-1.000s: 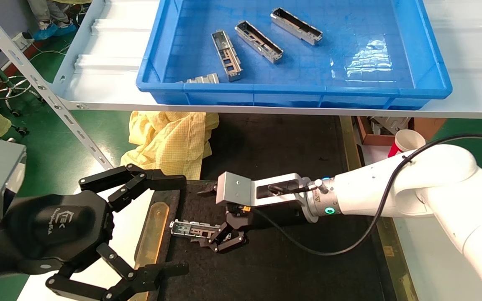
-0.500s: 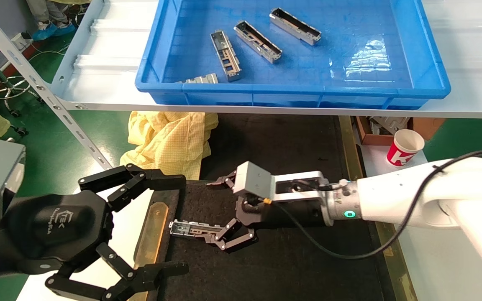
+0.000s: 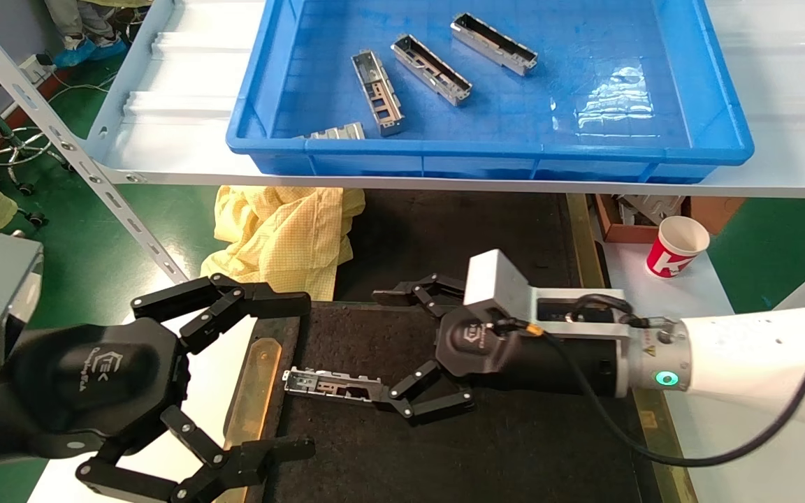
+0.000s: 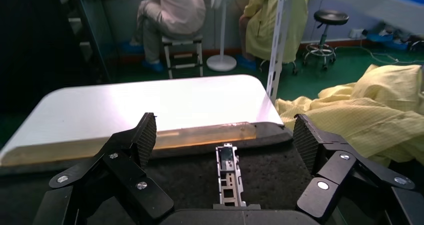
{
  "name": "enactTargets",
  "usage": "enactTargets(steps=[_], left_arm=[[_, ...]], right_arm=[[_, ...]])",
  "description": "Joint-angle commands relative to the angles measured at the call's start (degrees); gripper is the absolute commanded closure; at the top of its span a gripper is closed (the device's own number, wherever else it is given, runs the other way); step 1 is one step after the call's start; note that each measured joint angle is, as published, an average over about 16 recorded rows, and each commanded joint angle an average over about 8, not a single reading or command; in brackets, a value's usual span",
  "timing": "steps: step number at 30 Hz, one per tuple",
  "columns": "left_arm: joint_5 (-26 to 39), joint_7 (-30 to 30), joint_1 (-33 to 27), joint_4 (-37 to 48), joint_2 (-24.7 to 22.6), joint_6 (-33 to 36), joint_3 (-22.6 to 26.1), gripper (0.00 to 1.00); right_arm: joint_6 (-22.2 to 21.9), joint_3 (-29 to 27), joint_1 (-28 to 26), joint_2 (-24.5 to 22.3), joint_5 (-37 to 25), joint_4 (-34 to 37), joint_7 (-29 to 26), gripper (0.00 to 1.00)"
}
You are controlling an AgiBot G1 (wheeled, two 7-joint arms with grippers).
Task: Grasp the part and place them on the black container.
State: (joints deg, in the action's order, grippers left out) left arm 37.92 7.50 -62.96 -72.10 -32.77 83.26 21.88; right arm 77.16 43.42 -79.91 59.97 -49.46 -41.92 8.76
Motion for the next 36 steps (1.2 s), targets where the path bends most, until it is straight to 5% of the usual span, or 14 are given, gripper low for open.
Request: enactTargets(steps=[1,36], left_arm=[[0.0,0.0,0.0,0.0,0.0,0.0,0.0,0.0],[0.0,0.0,0.0,0.0,0.0,0.0,0.0,0.0]], right_arm=[[0.5,-1.5,1.0,-1.4,0.4,-1.8,-1.1,0.0],[8.6,-27.4,18.4,-25.0,7.6,-31.7,-19.4,0.0]])
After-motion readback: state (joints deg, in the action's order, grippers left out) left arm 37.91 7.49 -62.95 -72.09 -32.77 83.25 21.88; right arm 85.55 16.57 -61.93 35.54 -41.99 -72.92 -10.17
